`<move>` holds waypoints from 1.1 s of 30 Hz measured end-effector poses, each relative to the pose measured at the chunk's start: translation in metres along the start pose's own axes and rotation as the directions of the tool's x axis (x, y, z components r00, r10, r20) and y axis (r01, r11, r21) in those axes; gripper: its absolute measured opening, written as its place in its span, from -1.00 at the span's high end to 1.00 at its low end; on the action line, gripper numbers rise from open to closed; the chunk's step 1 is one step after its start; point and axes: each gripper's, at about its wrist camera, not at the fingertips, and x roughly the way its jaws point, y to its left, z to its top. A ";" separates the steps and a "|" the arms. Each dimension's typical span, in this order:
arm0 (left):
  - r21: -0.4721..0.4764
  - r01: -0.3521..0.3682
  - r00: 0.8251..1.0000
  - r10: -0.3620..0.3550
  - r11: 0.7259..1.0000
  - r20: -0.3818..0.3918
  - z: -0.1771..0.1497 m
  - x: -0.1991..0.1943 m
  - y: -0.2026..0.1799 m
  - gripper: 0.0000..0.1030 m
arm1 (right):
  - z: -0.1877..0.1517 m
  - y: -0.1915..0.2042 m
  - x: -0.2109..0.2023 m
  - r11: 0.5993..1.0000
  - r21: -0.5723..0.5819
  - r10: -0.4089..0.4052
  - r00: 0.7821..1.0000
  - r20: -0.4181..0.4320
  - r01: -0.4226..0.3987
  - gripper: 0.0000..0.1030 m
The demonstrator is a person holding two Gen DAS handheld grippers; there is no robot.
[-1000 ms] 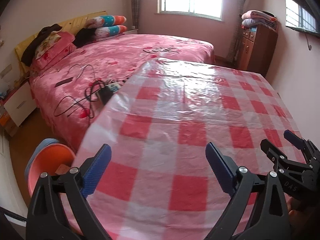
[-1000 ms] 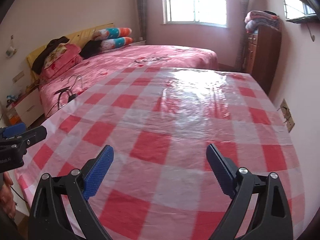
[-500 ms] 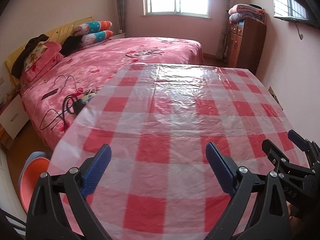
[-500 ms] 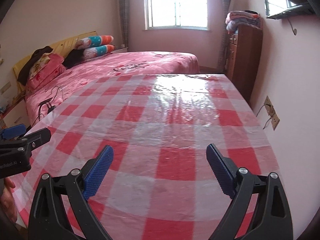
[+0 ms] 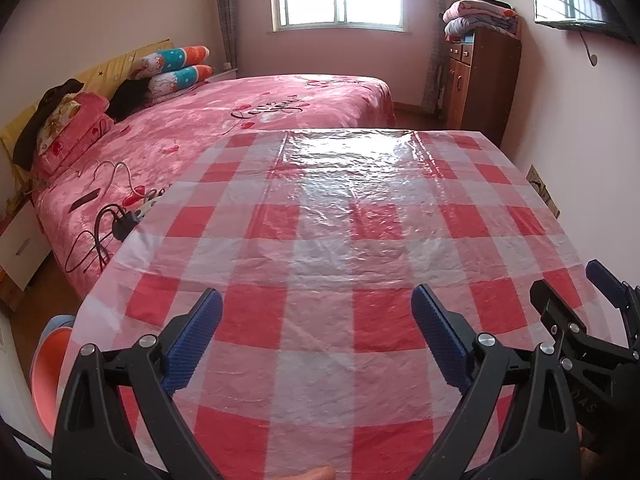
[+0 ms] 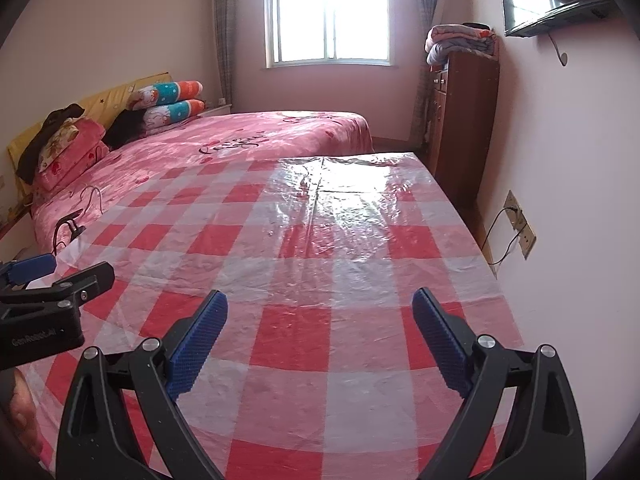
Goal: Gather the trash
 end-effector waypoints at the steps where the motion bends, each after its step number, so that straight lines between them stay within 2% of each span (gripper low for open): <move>1: 0.003 0.001 1.000 -0.001 1.000 0.001 0.000 0.000 -0.002 -0.85 | 0.000 -0.001 -0.001 1.000 0.000 -0.001 1.000 0.002 0.001 -0.80; 22: 0.021 -0.016 0.999 0.015 1.000 0.039 -0.003 -0.005 -0.015 -0.85 | -0.001 -0.010 -0.004 1.000 0.017 0.009 1.000 0.002 -0.010 -0.80; 33: 0.012 -0.012 0.999 0.012 1.000 0.031 -0.004 -0.002 -0.013 -0.85 | -0.003 -0.005 -0.001 1.000 0.007 0.017 1.000 -0.013 -0.017 -0.80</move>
